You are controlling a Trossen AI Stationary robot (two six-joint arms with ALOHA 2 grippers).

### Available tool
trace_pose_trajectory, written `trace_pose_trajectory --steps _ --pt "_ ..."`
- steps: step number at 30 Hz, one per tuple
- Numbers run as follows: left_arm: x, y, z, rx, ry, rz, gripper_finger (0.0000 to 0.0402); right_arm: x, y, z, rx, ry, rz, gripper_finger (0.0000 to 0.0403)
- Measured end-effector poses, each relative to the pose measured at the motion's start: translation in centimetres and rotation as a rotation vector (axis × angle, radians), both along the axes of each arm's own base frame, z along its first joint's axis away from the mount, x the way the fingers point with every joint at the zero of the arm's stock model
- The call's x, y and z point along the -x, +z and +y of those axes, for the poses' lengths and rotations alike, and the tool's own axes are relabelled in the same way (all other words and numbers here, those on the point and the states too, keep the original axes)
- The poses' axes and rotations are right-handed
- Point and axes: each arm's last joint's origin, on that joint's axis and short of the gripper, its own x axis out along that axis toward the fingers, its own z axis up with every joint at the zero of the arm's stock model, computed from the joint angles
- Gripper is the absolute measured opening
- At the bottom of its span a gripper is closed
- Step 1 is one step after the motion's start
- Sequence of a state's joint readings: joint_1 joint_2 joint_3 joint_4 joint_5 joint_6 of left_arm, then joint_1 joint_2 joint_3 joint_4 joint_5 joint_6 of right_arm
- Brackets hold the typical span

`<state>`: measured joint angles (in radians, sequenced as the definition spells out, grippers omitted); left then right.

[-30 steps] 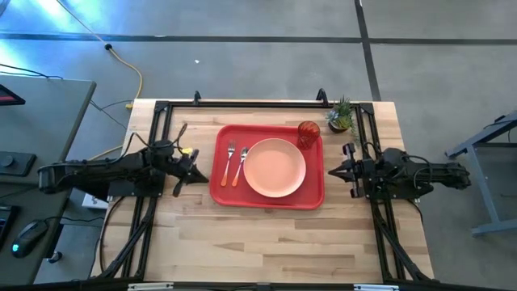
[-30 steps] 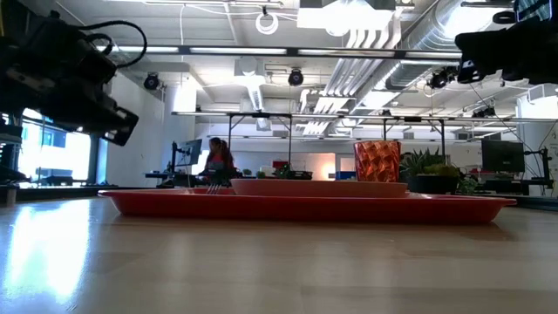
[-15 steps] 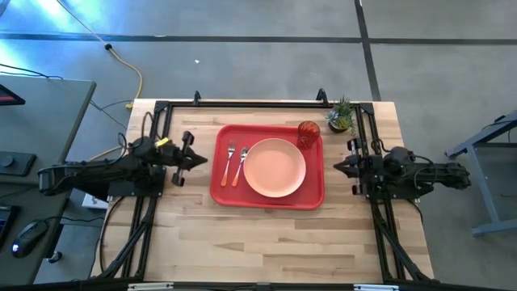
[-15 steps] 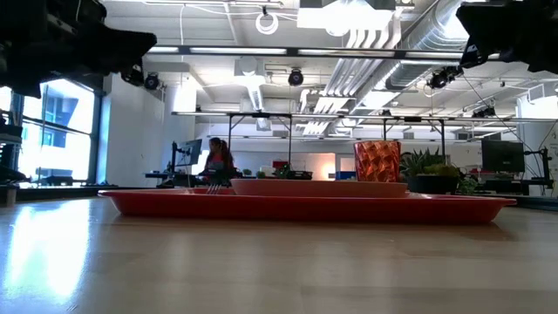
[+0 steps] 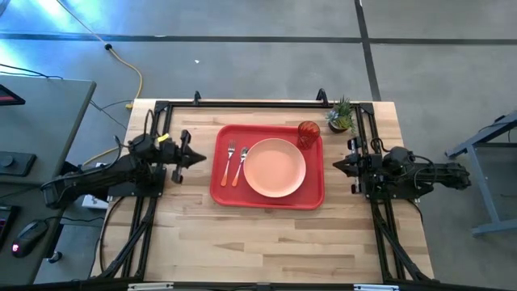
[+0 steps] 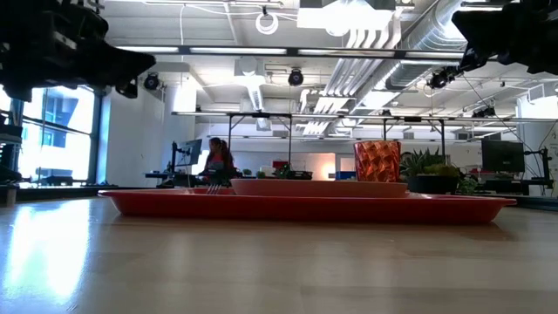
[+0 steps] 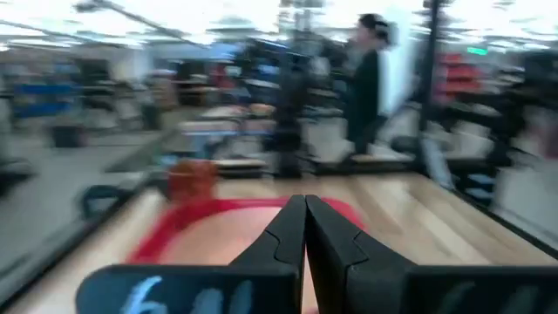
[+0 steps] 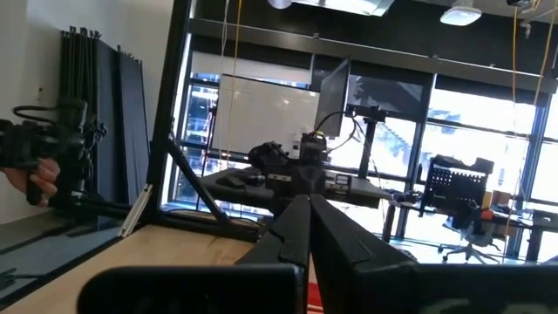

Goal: Pick and place plate/cup/fork/spoon on tray
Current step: Return to Home Position

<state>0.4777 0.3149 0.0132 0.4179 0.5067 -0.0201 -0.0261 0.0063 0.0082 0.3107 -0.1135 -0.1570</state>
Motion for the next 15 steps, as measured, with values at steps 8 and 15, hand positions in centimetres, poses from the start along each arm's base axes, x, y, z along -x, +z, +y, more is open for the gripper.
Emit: trace_pose_trajectory --steps 8,15 --pt "0.0 0.0 -0.5 0.035 -0.129 0.006 0.0 0.0 0.0 0.0 0.0 0.001 0.0 0.0" --pt "0.3 1.0 -1.0 0.128 -0.14 -0.079 0.0 0.0 0.0 0.0 0.001 0.001 0.003 0.0"
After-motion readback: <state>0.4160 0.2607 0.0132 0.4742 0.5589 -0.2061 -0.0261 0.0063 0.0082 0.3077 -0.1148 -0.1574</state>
